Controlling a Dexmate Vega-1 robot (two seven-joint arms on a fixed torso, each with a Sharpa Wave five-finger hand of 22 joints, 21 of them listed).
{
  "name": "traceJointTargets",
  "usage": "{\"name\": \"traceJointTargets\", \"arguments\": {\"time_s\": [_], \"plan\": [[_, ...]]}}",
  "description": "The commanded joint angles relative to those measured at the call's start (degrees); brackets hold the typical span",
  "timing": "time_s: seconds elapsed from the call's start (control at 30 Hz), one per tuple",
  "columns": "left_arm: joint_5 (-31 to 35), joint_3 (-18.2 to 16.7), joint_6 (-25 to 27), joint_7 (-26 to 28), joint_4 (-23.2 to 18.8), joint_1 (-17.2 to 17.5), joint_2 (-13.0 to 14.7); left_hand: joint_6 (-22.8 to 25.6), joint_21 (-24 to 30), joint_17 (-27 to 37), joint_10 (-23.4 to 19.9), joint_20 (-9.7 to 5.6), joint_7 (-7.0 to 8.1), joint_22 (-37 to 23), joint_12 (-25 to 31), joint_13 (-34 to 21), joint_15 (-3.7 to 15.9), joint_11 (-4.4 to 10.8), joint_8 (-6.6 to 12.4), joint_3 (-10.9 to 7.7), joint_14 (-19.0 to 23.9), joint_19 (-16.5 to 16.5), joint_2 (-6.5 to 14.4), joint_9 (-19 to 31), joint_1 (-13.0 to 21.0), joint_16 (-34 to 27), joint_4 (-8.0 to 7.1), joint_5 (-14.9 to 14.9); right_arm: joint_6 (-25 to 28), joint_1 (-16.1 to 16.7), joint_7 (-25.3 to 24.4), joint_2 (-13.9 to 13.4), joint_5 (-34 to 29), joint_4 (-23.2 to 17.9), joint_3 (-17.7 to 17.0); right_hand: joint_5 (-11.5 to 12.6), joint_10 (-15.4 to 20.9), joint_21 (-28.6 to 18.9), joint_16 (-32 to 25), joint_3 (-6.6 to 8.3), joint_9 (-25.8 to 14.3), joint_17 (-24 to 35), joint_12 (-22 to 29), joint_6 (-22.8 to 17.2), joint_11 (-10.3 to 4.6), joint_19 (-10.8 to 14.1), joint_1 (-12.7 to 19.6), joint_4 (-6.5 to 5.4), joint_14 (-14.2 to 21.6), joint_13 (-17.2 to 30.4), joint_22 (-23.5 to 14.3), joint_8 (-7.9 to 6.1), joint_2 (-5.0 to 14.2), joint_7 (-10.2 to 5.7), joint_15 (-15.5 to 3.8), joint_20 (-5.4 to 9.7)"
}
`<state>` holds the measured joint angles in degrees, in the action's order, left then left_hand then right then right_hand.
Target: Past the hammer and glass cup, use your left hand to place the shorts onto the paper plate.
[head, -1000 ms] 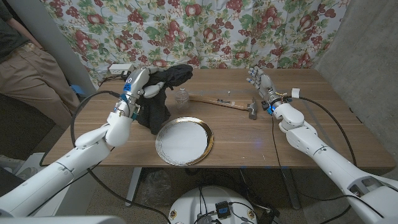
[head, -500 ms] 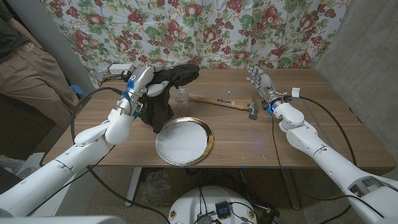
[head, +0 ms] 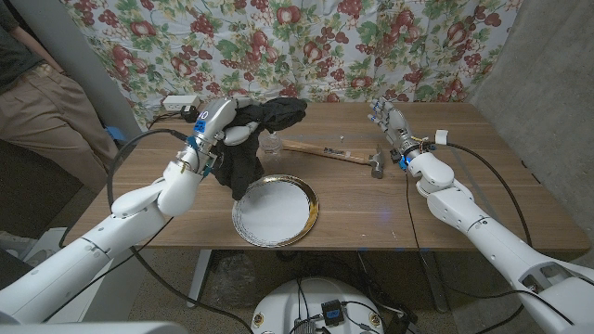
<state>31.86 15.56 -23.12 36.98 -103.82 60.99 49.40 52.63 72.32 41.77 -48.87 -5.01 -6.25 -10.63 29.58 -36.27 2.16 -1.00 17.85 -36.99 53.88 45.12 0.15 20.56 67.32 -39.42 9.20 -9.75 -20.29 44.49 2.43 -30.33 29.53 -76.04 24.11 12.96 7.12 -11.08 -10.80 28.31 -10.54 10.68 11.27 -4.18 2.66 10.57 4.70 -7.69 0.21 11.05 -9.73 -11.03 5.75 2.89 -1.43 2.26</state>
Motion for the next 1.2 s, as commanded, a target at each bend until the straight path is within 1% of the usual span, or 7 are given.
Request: {"name": "traceJointTargets", "arguments": {"time_s": [0.03, 0.13, 0.17, 0.23, 0.73, 1.2], "plan": [[1.69, -0.46, -2.55, -1.04, -1.21, 0.23, -0.29, 1.07, 0.59, 0.09, -0.64, -7.04, -0.08, 0.0, -0.38, -0.3, 9.86, 0.14, 0.1, -0.19, 6.01, -0.25, 7.73, 0.36, 7.46, 0.18, -0.17, -0.36, -0.27, 0.2, -0.03, -0.21, -0.17, -0.49, -0.1, -0.1, 0.41, -0.12, -0.19, 0.35, -0.19, 0.09, 0.14, -0.46, 0.0, -0.05, 0.22, 0.16, 0.25, 0.11, -0.16, -0.09, 2.32, 0.28, -0.16, 2.15], [1.11, -0.48, -2.98, -1.8, -1.09, 0.15, -0.42, 1.12, 0.68, 0.15, -0.72, -7.07, -0.11, 0.02, -0.52, -0.35, 9.86, 0.11, 0.01, -0.2, 6.07, -0.32, 7.71, 0.32, 7.43, 0.26, -0.16, -0.38, -0.17, 0.29, -0.06, -0.3, -0.14, -0.65, -0.13, -0.09, 0.4, -0.12, -0.18, 0.39, -0.19, 0.05, 0.13, -0.43, 0.06, -0.05, 0.3, 0.23, 0.28, 0.11, -0.16, -0.07, 2.33, 0.33, -0.15, 2.15], [1.61, -0.45, -3.11, -1.62, -1.08, 0.13, -0.48, 1.14, 0.72, 0.22, -0.8, -7.06, -0.09, 0.02, -0.61, -0.29, 9.87, 0.37, -0.03, -0.21, 5.98, -0.33, 7.7, 0.31, 7.42, 0.31, -0.15, -0.39, -0.22, 0.3, -0.08, -0.37, -0.31, -0.65, -0.09, -0.1, 0.42, -0.12, -0.18, 0.36, -0.19, 0.07, 0.14, -0.46, 0.04, -0.07, 0.26, 0.2, 0.25, 0.11, -0.16, -0.09, 2.31, 0.3, -0.14, 2.18], [1.23, -0.4, -3.66, -2.23, -0.96, -0.02, -0.42, 1.21, 0.76, 0.2, -0.92, -7.07, -0.09, 0.03, -0.71, -0.22, 9.91, 0.18, -0.03, -0.22, 6.15, -0.36, 7.7, 0.34, 7.41, 0.32, -0.15, -0.4, -0.05, 0.37, -0.14, -0.37, -0.17, -0.79, -0.15, -0.1, 0.41, -0.12, -0.18, 0.35, -0.19, 0.08, 0.13, -0.46, 0.06, -0.06, 0.23, 0.18, 0.23, 0.11, -0.16, -0.09, 2.31, 0.31, -0.17, 2.17], [2.27, -0.5, -6.28, -3.49, -1.7, -0.35, -0.99, 1.47, 1.05, 0.52, -1.05, -7.08, -0.09, 0.1, -1.13, -0.62, 9.93, 0.25, -0.06, -0.31, 6.27, -0.51, 7.6, 0.61, 7.37, 0.57, -0.08, -0.47, -0.51, 0.5, -0.41, -0.57, -0.75, -1.19, -0.17, -0.08, 0.42, -0.13, -0.17, 0.39, -0.19, 0.06, 0.13, -0.51, -0.06, -0.08, 0.23, 0.19, 0.26, 0.11, -0.16, -0.1, 2.32, 0.36, -0.12, 2.12], [3.03, -1.08, -8.11, -4.82, -2.88, 0.33, -1.2, 1.66, 1.29, 0.7, -1.25, -7.07, 0.07, 0.14, -1.54, -0.85, 9.88, 0.32, -0.18, -0.37, 6.28, -0.61, 7.55, 0.73, 7.34, 0.89, -0.07, -0.51, -0.56, 0.77, -0.7, -0.89, -1.02, -1.77, -0.33, -0.08, 0.44, -0.13, -0.17, 0.39, -0.19, 0.05, 0.13, -0.52, 0.07, -0.1, 0.24, 0.22, 0.3, 0.11, -0.16, -0.09, 2.31, 0.33, -0.07, 2.11]]}}
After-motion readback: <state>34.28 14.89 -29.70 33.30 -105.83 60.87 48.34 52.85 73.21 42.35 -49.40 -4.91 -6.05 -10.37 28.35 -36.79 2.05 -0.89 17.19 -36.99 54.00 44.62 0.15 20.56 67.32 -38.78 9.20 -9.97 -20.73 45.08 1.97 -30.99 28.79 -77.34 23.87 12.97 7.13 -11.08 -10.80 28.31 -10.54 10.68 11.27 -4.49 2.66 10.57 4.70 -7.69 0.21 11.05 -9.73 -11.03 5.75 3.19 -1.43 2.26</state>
